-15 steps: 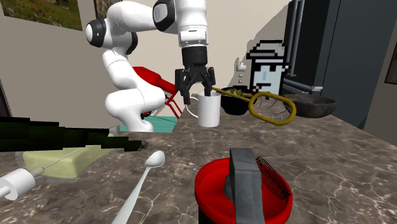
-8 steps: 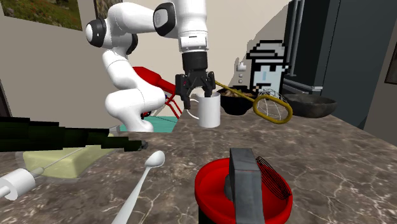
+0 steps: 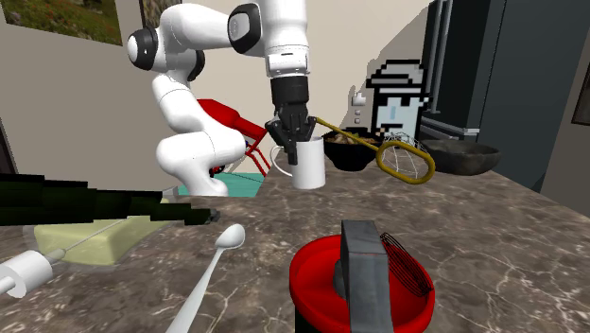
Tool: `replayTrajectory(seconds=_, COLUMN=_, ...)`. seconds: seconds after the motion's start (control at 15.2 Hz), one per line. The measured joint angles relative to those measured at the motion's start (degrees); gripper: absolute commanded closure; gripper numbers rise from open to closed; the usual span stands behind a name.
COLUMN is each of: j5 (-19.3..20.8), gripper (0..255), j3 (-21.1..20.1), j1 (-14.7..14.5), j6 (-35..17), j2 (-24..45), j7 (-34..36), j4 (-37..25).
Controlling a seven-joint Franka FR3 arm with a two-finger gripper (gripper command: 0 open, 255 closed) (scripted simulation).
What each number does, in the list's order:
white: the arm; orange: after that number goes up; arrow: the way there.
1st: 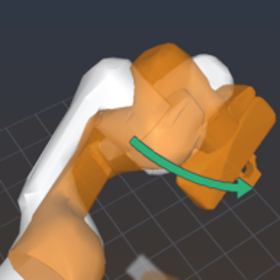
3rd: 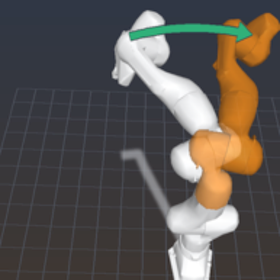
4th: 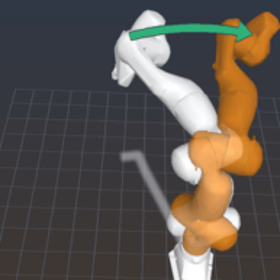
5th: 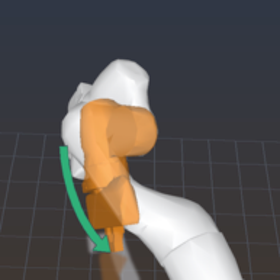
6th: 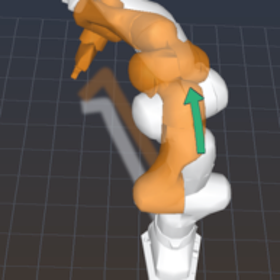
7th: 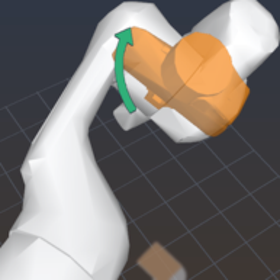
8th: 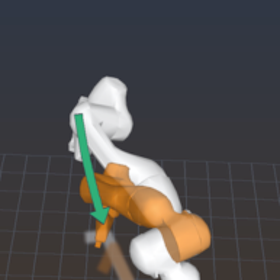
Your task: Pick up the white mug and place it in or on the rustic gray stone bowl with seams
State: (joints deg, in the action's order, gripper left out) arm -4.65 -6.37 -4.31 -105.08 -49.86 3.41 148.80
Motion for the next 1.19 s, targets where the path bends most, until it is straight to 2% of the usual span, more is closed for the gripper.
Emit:
replayTrajectory(seconds=0.4, j5=0.09, gripper=255, j3=0.02, j1=0.05, j6=0.96, j2=0.15, j7=0.04, j4=-0.98)
replayTrajectory(seconds=1.19, j5=0.71, gripper=255, j3=0.59, j1=0.43, j6=9.13, j2=1.98, j7=0.08, j4=-10.95)
